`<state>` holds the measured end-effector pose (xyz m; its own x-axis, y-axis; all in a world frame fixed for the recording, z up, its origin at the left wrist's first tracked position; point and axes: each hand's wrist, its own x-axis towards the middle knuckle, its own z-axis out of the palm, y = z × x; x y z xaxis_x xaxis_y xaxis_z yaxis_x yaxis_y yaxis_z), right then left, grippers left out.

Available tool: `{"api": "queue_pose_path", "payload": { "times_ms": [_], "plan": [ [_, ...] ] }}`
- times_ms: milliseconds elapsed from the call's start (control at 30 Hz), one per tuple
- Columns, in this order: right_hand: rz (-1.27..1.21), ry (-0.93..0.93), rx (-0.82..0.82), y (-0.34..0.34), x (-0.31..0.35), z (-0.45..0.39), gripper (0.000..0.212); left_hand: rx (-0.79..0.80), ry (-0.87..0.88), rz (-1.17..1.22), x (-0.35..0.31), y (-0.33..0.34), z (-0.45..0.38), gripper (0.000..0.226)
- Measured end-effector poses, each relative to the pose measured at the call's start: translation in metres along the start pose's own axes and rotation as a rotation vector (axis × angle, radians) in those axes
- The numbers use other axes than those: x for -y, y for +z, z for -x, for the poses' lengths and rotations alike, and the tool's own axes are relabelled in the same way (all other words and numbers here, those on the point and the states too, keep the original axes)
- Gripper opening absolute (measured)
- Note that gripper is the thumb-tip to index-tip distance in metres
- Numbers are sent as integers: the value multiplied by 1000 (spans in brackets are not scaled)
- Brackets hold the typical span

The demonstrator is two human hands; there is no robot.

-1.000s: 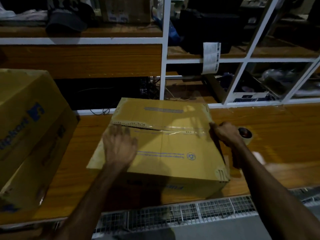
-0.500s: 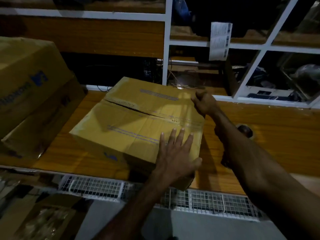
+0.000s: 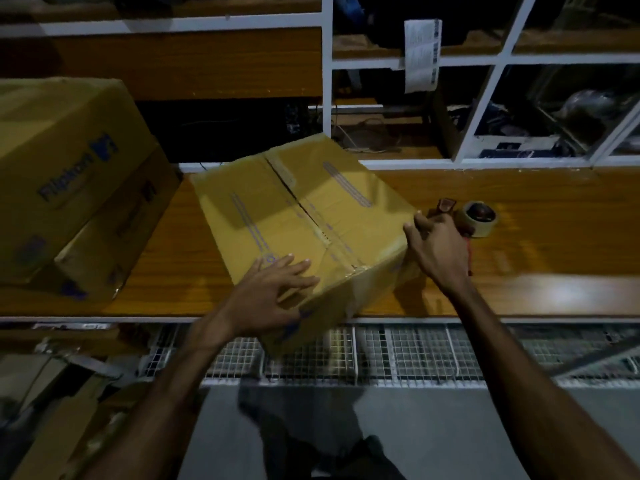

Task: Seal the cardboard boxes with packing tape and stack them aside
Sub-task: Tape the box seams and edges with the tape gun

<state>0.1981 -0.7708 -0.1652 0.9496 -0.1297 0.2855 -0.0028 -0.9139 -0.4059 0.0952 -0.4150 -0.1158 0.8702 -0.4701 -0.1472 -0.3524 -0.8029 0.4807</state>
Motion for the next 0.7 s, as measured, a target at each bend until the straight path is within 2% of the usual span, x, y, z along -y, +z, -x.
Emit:
{"api": "queue_pose_path", "payload": {
  "times_ms": [67,233,333,533,700],
  "plan": [
    [-1,26,-39,-3,13,31,58,-42,-39,3,23,-7,16,60],
    [-32,63,-37,-2,46,85,51,-283,-110,15,68,-15,31,46],
    [-43,53,-43,3,54,99,49,-377,-114,40,80,-15,25,45],
    [-232,162,-35,-1,67,99,57,-455,-114,22,79,-16,15,47],
    [-399,110,12,-10,52,95,60,-462,-87,-95,48,-4,8,44]
  ]
}}
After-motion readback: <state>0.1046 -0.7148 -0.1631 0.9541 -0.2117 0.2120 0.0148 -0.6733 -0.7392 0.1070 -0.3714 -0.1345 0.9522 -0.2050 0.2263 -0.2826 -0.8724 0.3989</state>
